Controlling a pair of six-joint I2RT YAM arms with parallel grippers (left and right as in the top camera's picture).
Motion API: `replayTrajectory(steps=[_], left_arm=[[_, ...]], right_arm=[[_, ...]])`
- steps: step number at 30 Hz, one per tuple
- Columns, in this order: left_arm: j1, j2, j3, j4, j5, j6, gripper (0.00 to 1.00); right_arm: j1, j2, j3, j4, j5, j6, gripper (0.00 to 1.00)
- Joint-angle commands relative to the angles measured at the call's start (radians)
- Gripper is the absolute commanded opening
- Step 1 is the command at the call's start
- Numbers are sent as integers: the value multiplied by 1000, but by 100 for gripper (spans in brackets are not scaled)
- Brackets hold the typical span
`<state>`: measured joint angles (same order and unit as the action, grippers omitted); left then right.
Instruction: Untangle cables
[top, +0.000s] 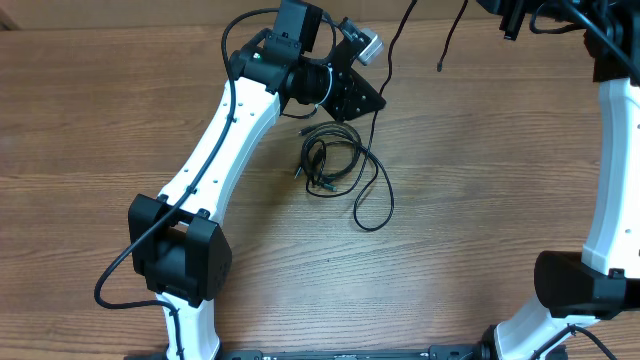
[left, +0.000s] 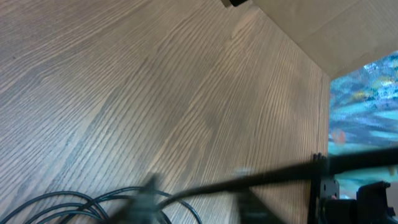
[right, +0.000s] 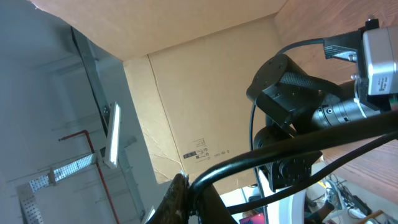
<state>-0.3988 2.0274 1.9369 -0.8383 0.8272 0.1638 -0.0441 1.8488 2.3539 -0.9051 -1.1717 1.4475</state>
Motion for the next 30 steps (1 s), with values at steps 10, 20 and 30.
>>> replayTrajectory(steps=[10, 20, 30], left_arm=[[-4, 11, 1, 29, 14, -7, 70], [-21, 11, 1, 32, 46, -6, 37], [-23, 11, 1, 31, 49, -7, 9]], right_arm=[[5, -5, 8, 6, -8, -6, 4], [5, -5, 8, 6, -9, -5, 4], [5, -5, 8, 6, -9, -5, 4]])
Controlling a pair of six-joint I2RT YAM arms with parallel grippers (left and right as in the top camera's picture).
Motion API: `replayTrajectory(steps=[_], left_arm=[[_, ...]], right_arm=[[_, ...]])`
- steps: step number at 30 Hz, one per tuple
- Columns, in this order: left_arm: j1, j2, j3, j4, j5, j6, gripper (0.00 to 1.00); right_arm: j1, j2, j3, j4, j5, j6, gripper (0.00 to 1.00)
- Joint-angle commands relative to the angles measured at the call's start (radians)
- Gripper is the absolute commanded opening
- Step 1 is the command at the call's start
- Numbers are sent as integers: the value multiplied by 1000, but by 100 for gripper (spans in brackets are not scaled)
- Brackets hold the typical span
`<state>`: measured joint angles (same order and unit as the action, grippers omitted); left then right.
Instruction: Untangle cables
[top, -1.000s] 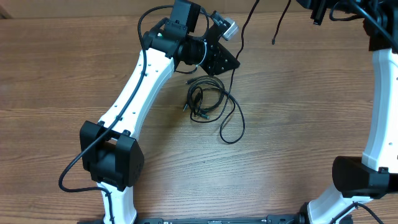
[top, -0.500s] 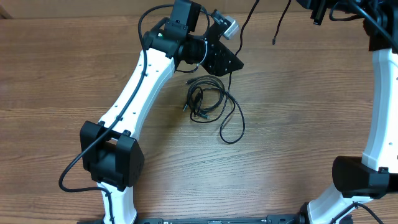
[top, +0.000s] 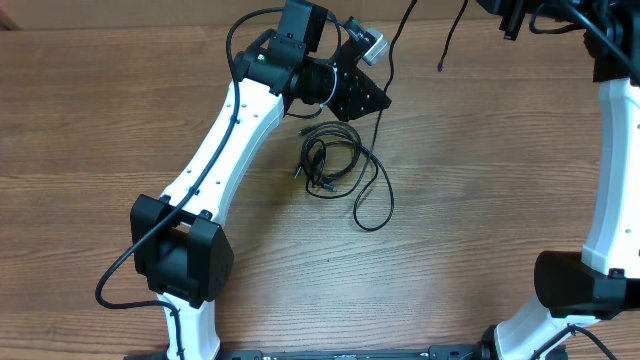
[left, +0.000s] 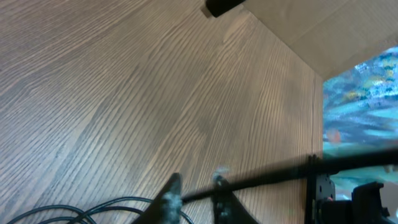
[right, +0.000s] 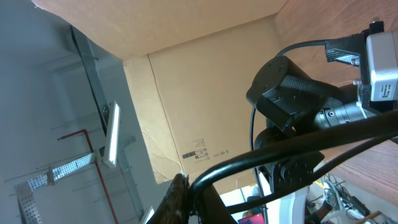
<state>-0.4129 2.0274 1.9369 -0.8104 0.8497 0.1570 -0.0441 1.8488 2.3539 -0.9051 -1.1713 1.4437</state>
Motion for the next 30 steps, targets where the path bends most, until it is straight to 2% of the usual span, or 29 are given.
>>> replayTrajectory(steps=[1, 8, 9, 10, 13, 16, 19, 21, 22, 23, 28, 30], left_arm=[[-8, 11, 1, 3, 33, 0, 8], [-6, 11, 1, 3, 53, 0, 5], [-6, 11, 1, 3, 52, 0, 39], [-6, 11, 1, 3, 53, 0, 60], [-6, 11, 1, 4, 47, 0, 70], [-7, 11, 1, 3, 35, 0, 70], [-7, 11, 1, 4, 34, 0, 61], [-6, 11, 1, 4, 34, 0, 58], [-6, 11, 1, 4, 35, 0, 55], [-7, 11, 1, 4, 35, 0, 47], [-7, 11, 1, 4, 39, 0, 31], [-7, 11, 1, 3, 39, 0, 19]], right_arm=[[5, -5, 8, 6, -9, -2, 4], [5, -5, 8, 6, -9, -2, 4], [5, -5, 8, 6, -9, -2, 4], [5, -5, 8, 6, -9, -2, 4], [5, -5, 8, 6, -10, -2, 4], [5, -5, 8, 5, -10, -2, 4], [5, -5, 8, 5, -13, -2, 4], [5, -5, 8, 5, -25, -2, 4], [5, -5, 8, 5, -29, -2, 4], [5, -5, 8, 5, -32, -2, 4], [5, -5, 8, 5, -35, -2, 4], [5, -5, 8, 5, -35, -2, 4]])
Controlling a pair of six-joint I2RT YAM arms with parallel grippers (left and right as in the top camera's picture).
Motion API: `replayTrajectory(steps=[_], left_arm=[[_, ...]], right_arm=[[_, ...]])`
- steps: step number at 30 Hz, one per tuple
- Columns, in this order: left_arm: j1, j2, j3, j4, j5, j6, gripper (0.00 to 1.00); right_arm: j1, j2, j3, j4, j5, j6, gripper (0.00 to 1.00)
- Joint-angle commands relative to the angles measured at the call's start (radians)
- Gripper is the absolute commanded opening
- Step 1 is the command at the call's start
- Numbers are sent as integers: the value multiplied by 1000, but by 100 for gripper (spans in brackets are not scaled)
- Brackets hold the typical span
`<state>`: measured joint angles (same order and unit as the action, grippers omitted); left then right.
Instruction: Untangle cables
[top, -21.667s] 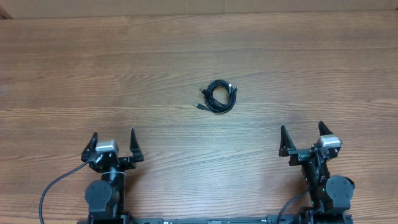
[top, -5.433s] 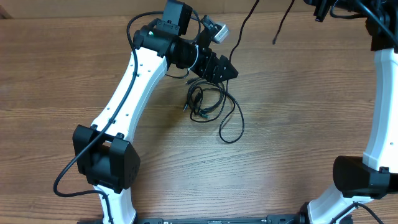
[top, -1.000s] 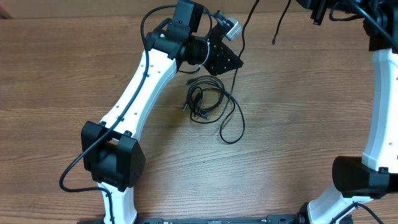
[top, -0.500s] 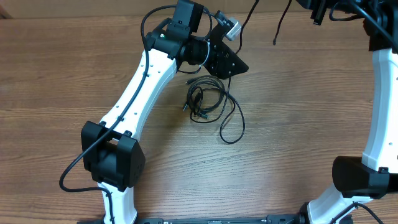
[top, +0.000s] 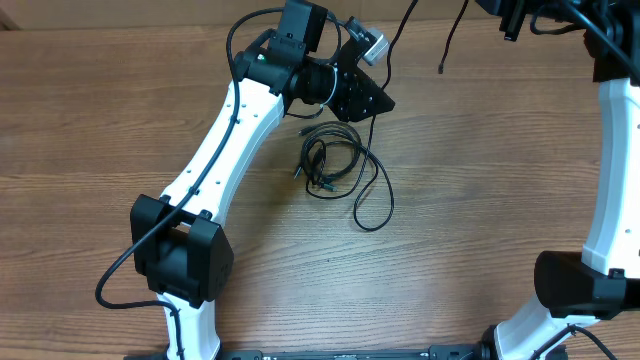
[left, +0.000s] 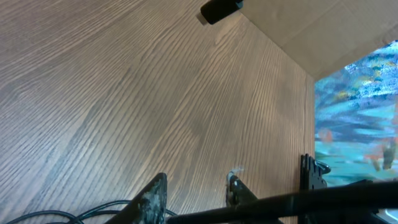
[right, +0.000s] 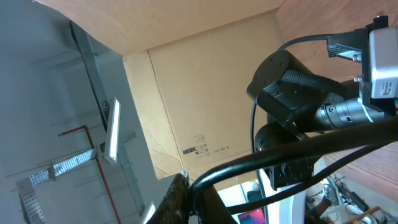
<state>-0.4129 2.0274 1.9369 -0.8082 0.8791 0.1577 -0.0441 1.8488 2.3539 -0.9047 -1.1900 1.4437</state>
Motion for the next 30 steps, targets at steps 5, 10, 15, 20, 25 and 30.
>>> replayTrajectory(steps=[5, 10, 15, 20, 25, 30], left_arm=[[-7, 11, 1, 1, 10, -1, 4], [-7, 11, 1, 1, 12, -1, 4], [-6, 11, 1, -3, 8, -9, 73], [-6, 11, 1, 3, 8, -8, 91], [-10, 11, 1, 13, 9, -4, 74], [-23, 11, 1, 26, 10, -4, 47]], right_arm=[[5, -5, 8, 5, -16, -2, 4], [5, -5, 8, 5, -16, -2, 4], [3, -5, 8, 5, -16, -2, 4], [6, -5, 8, 5, -17, -3, 4], [10, -5, 8, 0, -29, -2, 4], [25, -5, 8, -2, -19, -2, 4]])
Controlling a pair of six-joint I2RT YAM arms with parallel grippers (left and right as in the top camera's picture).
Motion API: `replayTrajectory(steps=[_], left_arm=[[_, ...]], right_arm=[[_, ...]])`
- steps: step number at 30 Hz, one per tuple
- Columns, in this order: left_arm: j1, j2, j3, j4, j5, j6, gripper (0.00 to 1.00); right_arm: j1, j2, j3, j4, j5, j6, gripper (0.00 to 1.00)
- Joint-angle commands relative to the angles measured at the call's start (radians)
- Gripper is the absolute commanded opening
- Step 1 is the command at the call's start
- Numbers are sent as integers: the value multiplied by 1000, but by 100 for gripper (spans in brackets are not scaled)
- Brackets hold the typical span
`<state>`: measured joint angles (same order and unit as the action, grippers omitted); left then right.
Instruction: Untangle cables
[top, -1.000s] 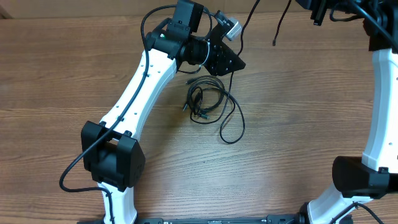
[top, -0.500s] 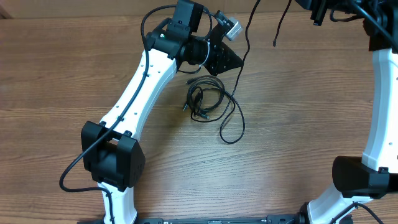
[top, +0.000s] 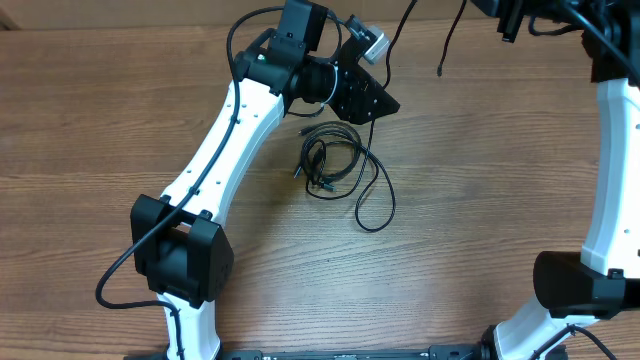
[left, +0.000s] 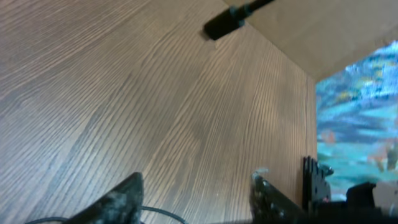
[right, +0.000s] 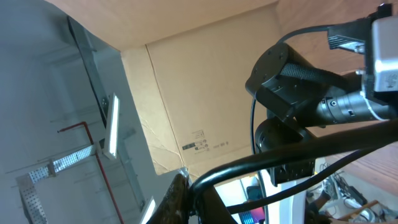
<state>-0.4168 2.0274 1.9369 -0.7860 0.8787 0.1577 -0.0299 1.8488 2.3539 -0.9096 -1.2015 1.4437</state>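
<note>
A tangle of thin black cable lies coiled on the wooden table, with a long loop trailing to its lower right. My left gripper hovers just above and behind the coil, open; in the left wrist view its fingers stand wide apart with a strand low between them. My right gripper is raised at the far right edge, shut on a black cable. Strands hang from it, one with a free end.
A cable plug shows at the top of the left wrist view. The left arm's white links cross the table's left half, and the right arm stands along the right side. Cardboard walls lie behind.
My left gripper's fingers stand wider apart than a second ago, and the cable that ran across between them has dropped almost out of its view. The right gripper still holds its cable.
Three seconds back my left gripper was shut on a strand just above the coil. A second later its fingers had parted a little, then more, and now they are wide open. The right gripper stayed raised and shut on its cable; the coil has not shifted.
</note>
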Motion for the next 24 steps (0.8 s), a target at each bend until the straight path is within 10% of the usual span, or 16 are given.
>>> replayTrajectory(steps=[1, 10, 24], left_arm=[[-19, 11, 1, 2, 10, -5, 43], [-19, 11, 1, -2, 21, -5, 15], [-8, 5, 4, -14, 20, -44, 4]], right_arm=[[11, -5, 8, 3, -5, -2, 4], [11, -5, 8, 3, -5, -2, 4], [-44, -5, 8, 3, -5, -68, 4]])
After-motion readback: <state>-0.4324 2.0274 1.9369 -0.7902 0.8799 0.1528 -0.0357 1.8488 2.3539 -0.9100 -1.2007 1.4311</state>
